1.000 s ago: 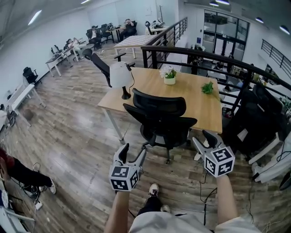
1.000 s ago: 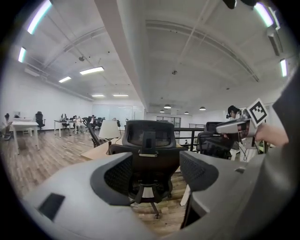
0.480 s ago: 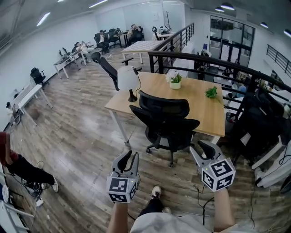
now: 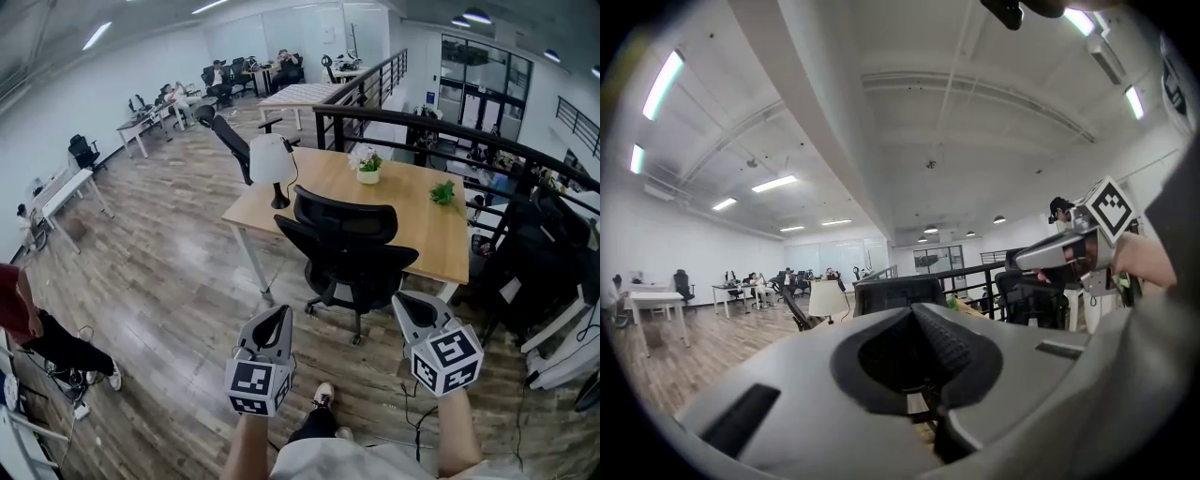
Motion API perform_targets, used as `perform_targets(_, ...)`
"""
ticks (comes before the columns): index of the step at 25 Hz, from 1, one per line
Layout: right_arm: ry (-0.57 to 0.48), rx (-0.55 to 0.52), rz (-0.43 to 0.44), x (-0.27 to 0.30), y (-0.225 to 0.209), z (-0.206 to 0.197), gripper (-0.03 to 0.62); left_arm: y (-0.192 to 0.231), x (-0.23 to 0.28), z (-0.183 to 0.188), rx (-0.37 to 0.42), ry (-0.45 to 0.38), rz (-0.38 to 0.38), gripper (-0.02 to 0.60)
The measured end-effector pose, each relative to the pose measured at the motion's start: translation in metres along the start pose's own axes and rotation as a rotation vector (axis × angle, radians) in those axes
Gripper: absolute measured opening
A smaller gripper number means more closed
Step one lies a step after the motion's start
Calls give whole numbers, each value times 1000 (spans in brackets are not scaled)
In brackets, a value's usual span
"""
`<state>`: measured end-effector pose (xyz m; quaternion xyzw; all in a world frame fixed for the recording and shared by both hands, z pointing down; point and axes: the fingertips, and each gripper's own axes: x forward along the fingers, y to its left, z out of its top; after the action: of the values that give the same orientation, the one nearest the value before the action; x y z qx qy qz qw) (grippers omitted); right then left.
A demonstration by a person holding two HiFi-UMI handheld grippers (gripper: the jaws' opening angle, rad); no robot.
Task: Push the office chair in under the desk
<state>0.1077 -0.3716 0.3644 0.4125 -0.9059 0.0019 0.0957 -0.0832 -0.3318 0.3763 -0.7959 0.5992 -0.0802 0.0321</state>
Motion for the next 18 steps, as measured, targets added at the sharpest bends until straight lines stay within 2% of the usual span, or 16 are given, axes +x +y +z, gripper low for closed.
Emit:
perform_targets(6,20,-29,10,-1,3,-6,20,-8,3,-1,49,18,-19,15)
perform_targets(18,52,-27,24,8,1,-19,20,-9,9,-6,39,34,-27,15)
